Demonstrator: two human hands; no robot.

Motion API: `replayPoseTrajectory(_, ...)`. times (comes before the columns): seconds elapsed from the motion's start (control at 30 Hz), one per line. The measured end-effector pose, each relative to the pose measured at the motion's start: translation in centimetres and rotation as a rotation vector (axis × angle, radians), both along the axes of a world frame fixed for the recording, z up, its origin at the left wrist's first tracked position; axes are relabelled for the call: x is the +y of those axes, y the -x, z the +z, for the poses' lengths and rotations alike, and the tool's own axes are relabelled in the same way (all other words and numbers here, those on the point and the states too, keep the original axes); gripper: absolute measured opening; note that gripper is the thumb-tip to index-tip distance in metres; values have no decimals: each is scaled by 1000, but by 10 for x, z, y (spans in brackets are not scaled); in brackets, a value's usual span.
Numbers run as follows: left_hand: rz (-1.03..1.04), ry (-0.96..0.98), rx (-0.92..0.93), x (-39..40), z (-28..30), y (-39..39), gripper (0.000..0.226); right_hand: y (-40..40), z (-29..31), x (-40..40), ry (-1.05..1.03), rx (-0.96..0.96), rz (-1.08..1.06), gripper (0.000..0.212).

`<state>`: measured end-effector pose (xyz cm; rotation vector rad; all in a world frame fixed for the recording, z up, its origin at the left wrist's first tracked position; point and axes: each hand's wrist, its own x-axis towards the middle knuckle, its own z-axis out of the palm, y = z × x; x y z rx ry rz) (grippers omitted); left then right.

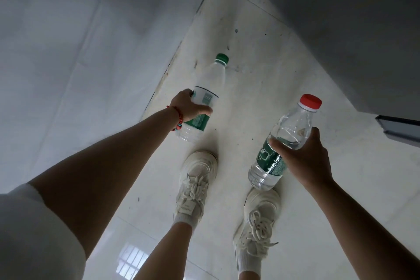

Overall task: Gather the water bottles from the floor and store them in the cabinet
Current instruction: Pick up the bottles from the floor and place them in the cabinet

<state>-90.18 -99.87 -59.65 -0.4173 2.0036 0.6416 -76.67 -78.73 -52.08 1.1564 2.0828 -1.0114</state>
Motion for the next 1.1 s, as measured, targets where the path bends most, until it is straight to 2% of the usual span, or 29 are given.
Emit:
replayPoseTrajectory(0.2, 160, -151, 27, 14, 68, -28, 52, -1, 50, 7, 7, 27, 5, 71)
replayPoseTrajectory(0.33, 191, -239, 88, 25, 119, -39, 50, -10, 96, 14, 34, 65, 8, 69)
replayPoseTrajectory(0.5, 163, -318, 141, 35, 195, -56, 62, -29, 163, 22, 50, 90, -29, 70)
replayPoseTrajectory(0.63, 183, -313, 165, 38, 262, -76, 70, -48, 227, 24, 46, 89, -59, 66)
replayPoseTrajectory(0.87, 145, -282, 173, 41, 375, -111, 57, -86, 341, 24, 40, 115, -75, 60)
replayPoseTrajectory(1.0, 76, -276, 189, 40, 423, -120, 63, -107, 391, 19, 19, 164, -146, 61)
replayPoseTrajectory(1.1, 5, -279, 187, 35, 454, -122, 60, -124, 421, 12, -1, 181, -249, 54)
